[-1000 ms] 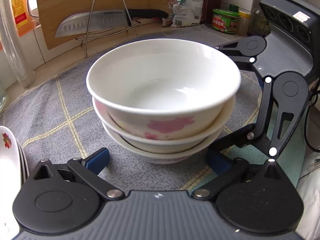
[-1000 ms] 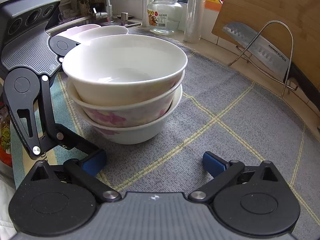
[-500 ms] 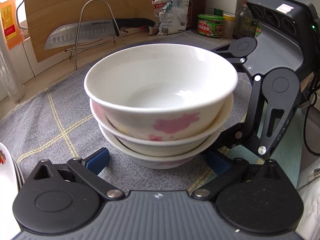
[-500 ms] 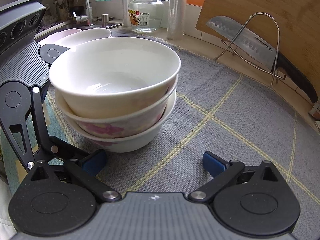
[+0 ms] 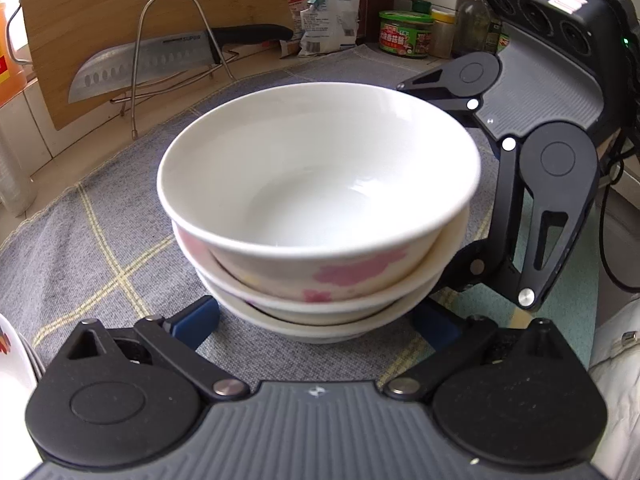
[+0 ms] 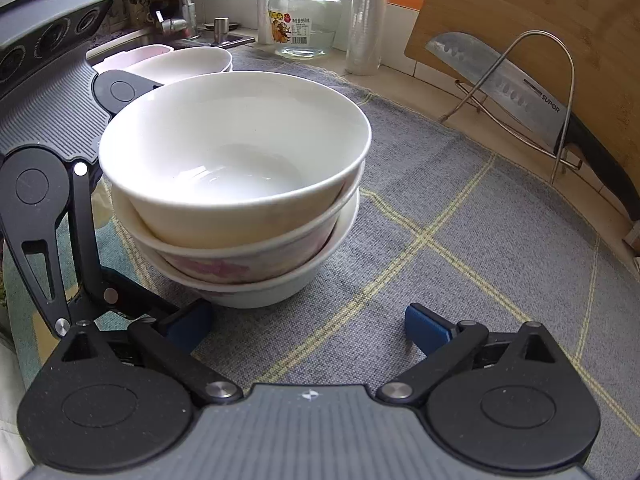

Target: Organize plates and bowls

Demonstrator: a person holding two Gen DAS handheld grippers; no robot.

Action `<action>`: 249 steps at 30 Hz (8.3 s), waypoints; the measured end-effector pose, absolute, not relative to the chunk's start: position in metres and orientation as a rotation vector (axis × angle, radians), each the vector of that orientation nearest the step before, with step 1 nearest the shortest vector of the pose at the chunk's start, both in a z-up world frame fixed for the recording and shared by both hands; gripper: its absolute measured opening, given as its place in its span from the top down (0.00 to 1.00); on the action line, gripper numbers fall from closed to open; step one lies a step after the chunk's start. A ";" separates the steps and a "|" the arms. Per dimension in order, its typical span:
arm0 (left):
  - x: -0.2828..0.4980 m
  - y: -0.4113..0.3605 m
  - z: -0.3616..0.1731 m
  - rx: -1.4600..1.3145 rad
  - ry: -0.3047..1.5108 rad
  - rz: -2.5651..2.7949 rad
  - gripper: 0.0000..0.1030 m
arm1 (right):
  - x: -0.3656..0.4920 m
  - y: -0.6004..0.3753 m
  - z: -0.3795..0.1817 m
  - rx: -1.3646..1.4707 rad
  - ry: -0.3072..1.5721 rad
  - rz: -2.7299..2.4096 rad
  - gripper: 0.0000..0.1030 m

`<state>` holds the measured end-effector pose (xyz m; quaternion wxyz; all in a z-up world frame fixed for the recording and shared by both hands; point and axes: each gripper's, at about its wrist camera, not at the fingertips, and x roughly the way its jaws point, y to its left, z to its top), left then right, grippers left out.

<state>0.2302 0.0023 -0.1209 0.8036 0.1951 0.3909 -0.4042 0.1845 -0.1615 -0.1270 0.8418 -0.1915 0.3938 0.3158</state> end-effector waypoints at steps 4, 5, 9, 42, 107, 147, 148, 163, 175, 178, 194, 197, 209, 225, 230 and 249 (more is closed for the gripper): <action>0.232 0.005 -0.120 0.439 0.849 -0.886 0.00 | 0.185 -0.156 -0.125 -0.455 0.819 0.701 0.00; 0.232 0.006 -0.119 0.442 0.853 -0.881 0.00 | 0.186 -0.155 -0.124 -0.470 0.815 0.713 0.00; 0.230 0.011 -0.118 0.469 0.848 -0.870 0.00 | 0.187 -0.147 -0.121 -0.528 0.799 0.761 0.00; 0.246 -0.001 -0.107 0.613 0.838 -1.087 0.19 | 0.203 -0.135 -0.107 -0.676 0.825 1.025 0.17; 0.211 0.185 -0.042 0.568 0.796 -0.745 0.21 | 0.224 0.074 -0.049 -0.916 0.650 1.185 0.18; 0.260 0.206 -0.077 0.526 0.895 -0.780 0.20 | 0.262 0.101 -0.087 -0.852 0.762 1.172 0.18; 0.261 0.207 -0.077 0.521 0.894 -0.777 0.20 | 0.261 0.100 -0.087 -0.846 0.763 1.169 0.18; 0.241 0.209 -0.074 0.572 0.850 -0.732 0.07 | 0.256 0.100 -0.083 -0.837 0.735 1.131 0.01; 0.214 0.227 -0.063 0.406 0.765 -0.495 0.05 | 0.238 0.084 -0.072 -0.794 0.720 1.044 0.00; 0.200 0.226 -0.058 0.335 0.762 -0.405 0.04 | 0.232 0.075 -0.067 -0.731 0.718 0.980 0.00; 0.093 0.159 -0.003 0.020 0.740 0.068 0.02 | 0.149 -0.004 -0.044 -0.200 0.877 0.419 0.00; 0.079 0.149 0.007 0.006 0.762 0.127 0.02 | 0.129 -0.010 -0.037 -0.200 0.868 0.384 0.00; 0.051 0.140 0.031 -0.077 0.757 0.192 0.02 | 0.090 -0.019 -0.011 -0.183 0.811 0.359 0.00; 0.046 0.138 0.036 -0.075 0.752 0.224 0.01 | 0.083 -0.019 -0.010 -0.168 0.805 0.340 0.00; 0.047 0.138 0.036 -0.076 0.756 0.229 0.01 | 0.083 -0.019 -0.010 -0.170 0.803 0.335 0.00; 0.055 0.141 0.034 -0.078 0.777 0.228 0.01 | 0.090 -0.014 -0.008 -0.179 0.806 0.316 0.00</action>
